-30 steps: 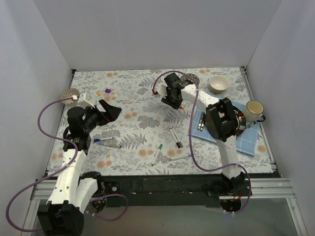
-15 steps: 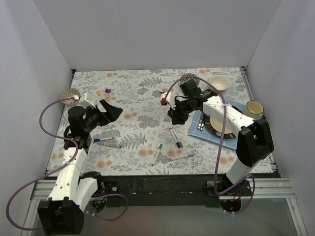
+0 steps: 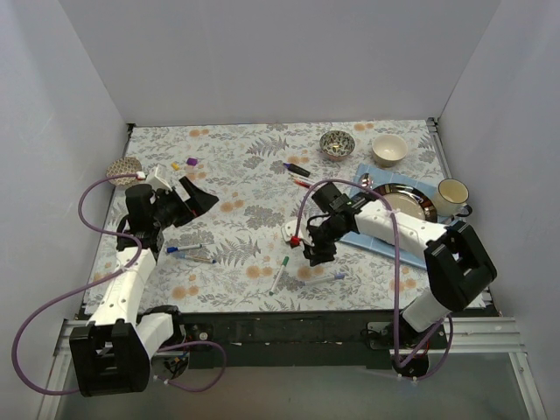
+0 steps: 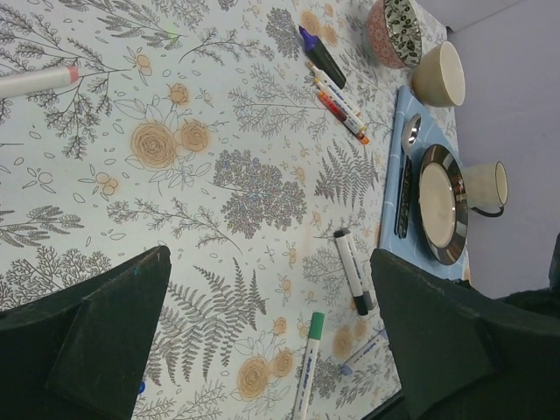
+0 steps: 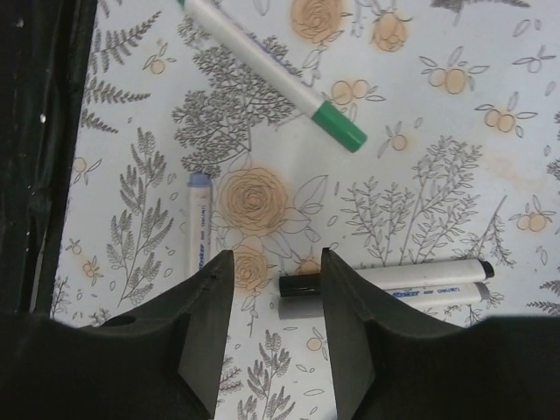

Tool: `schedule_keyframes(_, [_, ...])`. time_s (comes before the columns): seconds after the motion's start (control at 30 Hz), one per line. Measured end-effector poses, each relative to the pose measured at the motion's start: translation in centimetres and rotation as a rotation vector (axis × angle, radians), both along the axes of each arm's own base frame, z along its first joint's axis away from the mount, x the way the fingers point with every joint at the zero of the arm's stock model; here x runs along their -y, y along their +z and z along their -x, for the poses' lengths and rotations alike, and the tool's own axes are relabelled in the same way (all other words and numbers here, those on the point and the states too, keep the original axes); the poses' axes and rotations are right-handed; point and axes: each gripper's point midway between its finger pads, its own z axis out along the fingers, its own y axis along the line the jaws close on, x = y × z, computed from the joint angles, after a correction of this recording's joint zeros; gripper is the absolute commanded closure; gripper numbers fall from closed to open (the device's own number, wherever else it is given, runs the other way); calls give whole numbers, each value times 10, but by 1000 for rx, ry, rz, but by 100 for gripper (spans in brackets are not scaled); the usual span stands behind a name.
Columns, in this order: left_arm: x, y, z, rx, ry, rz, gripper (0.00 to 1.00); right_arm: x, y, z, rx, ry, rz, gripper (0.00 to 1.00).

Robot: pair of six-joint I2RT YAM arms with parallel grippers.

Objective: Open the pen caps

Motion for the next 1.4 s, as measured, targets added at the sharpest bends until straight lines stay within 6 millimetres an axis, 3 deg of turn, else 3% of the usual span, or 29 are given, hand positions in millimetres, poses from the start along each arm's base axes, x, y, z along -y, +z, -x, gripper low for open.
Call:
schedule_keyframes(0.23, [1,5,1,17,-6,2,2,4,-20,39,83,98,115,48])
schedule_keyframes(0.67, [1,17,5,58,-5,1,2,10,-53,50,187,88,353,53])
schedule_keyframes(0.77, [1,18,5,60,-5,2,2,10,-55,54,205,89,377,58])
schedule_keyframes(0.87, [2,19,5,64,-4,4,2,11,-56,56,217,85,394,70])
schedule_keyframes(1.03, [2,25,7,83,-3,2,2,13,-57,59,228,67,419,99])
schedule_keyframes(1.4, [6,29,9,96,-22,29,2,-1,-52,50,115,-21,374,99])
